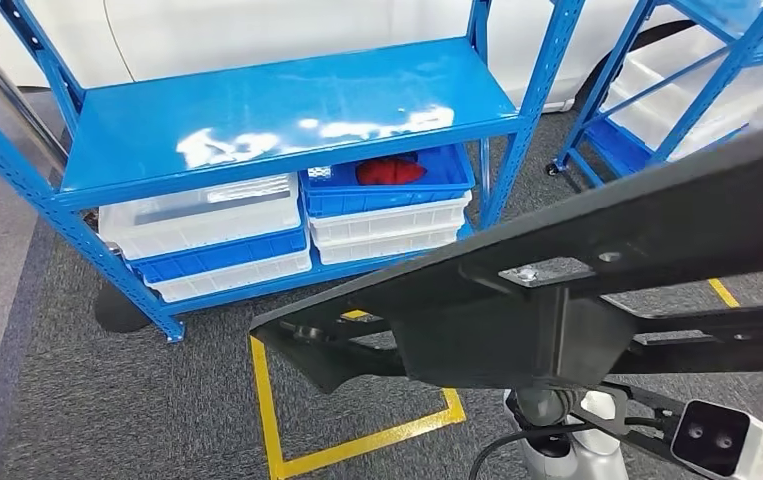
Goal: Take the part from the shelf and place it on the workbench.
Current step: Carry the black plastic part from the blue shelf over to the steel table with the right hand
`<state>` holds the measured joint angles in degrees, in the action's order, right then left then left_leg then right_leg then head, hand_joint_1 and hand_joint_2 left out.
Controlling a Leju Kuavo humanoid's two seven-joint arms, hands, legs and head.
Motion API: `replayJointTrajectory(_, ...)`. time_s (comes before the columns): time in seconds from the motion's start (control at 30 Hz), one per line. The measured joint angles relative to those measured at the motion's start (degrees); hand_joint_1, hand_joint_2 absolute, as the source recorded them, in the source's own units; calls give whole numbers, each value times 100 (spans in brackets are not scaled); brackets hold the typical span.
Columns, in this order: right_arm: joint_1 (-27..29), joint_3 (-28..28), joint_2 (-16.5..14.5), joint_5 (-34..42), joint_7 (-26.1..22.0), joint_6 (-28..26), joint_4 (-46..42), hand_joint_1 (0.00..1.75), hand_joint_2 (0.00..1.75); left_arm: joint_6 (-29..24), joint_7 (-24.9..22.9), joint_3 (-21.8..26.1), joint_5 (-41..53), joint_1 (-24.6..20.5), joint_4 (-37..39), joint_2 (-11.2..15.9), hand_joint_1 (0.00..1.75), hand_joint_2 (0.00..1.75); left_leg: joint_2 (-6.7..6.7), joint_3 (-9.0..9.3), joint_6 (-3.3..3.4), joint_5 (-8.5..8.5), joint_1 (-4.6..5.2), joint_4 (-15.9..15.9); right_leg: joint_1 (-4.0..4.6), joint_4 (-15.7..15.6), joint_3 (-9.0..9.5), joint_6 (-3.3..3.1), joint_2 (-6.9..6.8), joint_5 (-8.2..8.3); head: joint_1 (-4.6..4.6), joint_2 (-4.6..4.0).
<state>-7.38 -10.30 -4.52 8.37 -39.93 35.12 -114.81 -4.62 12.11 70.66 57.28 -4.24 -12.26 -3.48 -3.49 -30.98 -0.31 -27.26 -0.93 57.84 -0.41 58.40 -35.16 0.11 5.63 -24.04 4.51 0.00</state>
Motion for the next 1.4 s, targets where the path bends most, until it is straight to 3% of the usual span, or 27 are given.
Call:
replayJointTrajectory(0.03,-5,1,0,-24,-2,-47,-58,175,175,-64,22,2,10,-7,-1,-1,0,175,60,0,36,24,-13,-23,6,23,-22,33,-16,-16,-1,0)
replayJointTrajectory(0.1,-36,-1,0,-60,-2,-115,-166,175,175,-163,80,4,19,-16,-2,-6,0,175,197,-2,103,68,-44,-72,21,345,-176,84,-211,-237,-2,0)
replayJointTrajectory(0.17,-55,-3,0,-77,-2,-133,-224,175,175,-193,121,8,16,-8,-2,-3,0,175,338,-16,128,76,-26,-75,-1,1076,-506,128,-441,-629,-2,0)
replayJointTrajectory(0.23,-43,-4,1,-86,-2,-147,-259,175,175,-211,147,14,20,-2,-2,-2,0,175,485,-26,130,75,-16,-71,-34,1619,-736,166,-513,-804,-1,0)
replayJointTrajectory(0.27,-36,-4,0,-101,-2,-169,-297,175,175,-223,161,15,35,-5,-2,-2,0,175,554,-26,127,73,-15,-70,-46,1578,-694,176,-536,-731,-1,0)
replayJointTrajectory(0.33,-27,-5,0,-152,-2,-213,-422,175,175,-248,193,14,87,-16,-2,-8,0,175,670,-10,109,61,-15,-69,-54,872,-284,167,-648,-376,-1,0)
replayJointTrajectory(0.4,-25,-29,0,-226,-2,-244,-579,175,175,-270,209,4,152,-20,-2,-19,0,175,760,5,61,37,12,-59,-10,155,101,109,-828,-168,-1,0)
replayJointTrajectory(0.43,-26,-62,2,-267,-2,-277,-654,175,175,-282,216,-2,178,-19,-2,-22,0,175,800,10,31,26,26,-54,14,6,170,71,-870,-153,-1,0)
replayJointTrajectory(0.5,-30,-156,14,-333,-2,-387,-773,175,175,-300,230,-12,214,-24,-2,-25,0,175,896,29,-35,11,40,-57,36,-30,153,-4,-791,-161,-1,0)
replayJointTrajectory(0.57,-43,-242,40,-369,-2,-496,-859,175,175,-298,242,-23,233,-39,-2,-26,0,175,824,22,-98,-78,22,21,12,-61,158,-75,-694,-136,-2,0)
replayJointTrajectory(0.63,-59,-308,69,-387,-2,-598,-919,175,175,-282,238,-36,278,-38,-2,-27,0,175,575,-182,-133,-404,-1,527,-12,-91,166,-139,-601,-108,-1,0)
replayJointTrajectory(0.7,-48,-351,120,-416,-1,-767,-941,175,175,-262,184,-60,370,-19,-2,-28,0,175,428,-544,-143,-778,-4,1335,-4,-86,154,-167,-482,-99,0,0)
replayJointTrajectory(0.73,-29,-363,154,-437,-1,-859,-945,175,175,-261,141,-77,414,-12,-2,-28,0,175,410,-666,-147,-836,-5,1588,2,-80,151,-170,-413,-98,-1,0)
replayJointTrajectory(0.77,-13,-373,184,-457,0,-931,-947,175,175,-269,103,-93,449,-10,-2,-27,0,175,403,-690,-146,-775,-6,1626,4,-71,150,-169,-341,-98,-1,0)
replayJointTrajectory(0.83,5,-397,226,-485,0,-1004,-950,175,175,-287,59,-122,485,-21,-2,-25,0,175,345,-444,-130,-383,-17,1064,2,-38,151,-156,-193,-105,-1,0)
replayJointTrajectory(0.9,11,-420,255,-493,1,-1031,-954,175,175,-277,58,-149,497,-31,-2,-20,0,175,108,-127,-102,-105,-35,346,6,21,120,-107,-54,-119,-1,0)
replayJointTrajectory(0.97,59,-428,276,-460,1,-1038,-963,175,175,-210,106,-165,491,-33,-2,-16,0,175,-33,-21,-66,-75,-28,86,-5,54,65,-29,60,-109,-1,0)
replayJointTrajectory(1.03,151,-422,287,-403,0,-994,-978,175,175,-120,189,-173,480,-42,-2,-13,0,175,64,-15,-3,-44,-22,57,-28,51,30,51,122,-86,-1,0)
replayJointTrajectory(1.1,217,-392,289,-354,-1,-876,-985,175,175,-77,253,-179,464,-53,-2,-8,0,175,190,-3,80,-5,-33,11,-19,221,-57,110,-106,-201,-2,0)
replayJointTrajectory(1.17,247,-330,273,-317,-1,-730,-981,175,175,-78,278,-180,430,-44,-2,11,0,175,334,-3,128,9,-24,-12,-16,814,-339,151,-424,-531,-2,0)
replayJointTrajectory(1.23,266,-248,249,-283,0,-597,-960,175,175,-93,283,-178,391,-28,-2,46,0,175,490,-14,137,5,-6,-10,-37,1516,-683,181,-511,-807,-1,0)
replayJointTrajectory(1.27,272,-202,241,-262,0,-547,-944,175,175,-99,285,-175,377,-27,-2,63,0,175,567,-15,136,1,-2,-9,-44,1642,-743,188,-526,-804,-1,0)
replayJointTrajectory(1.3,272,-160,236,-242,0,-511,-929,175,175,-101,290,-173,368,-31,-2,78,0,175,637,-11,132,-5,0,-9,-47,1549,-690,186,-547,-700,-1,0)
replayJointTrajectory(1.4,250,-62,204,-209,1,-456,-882,175,175,-69,335,-160,310,-47,-2,107,0,175,800,26,86,-37,18,-7,-1,414,-81,105,-811,-227,-1,0)
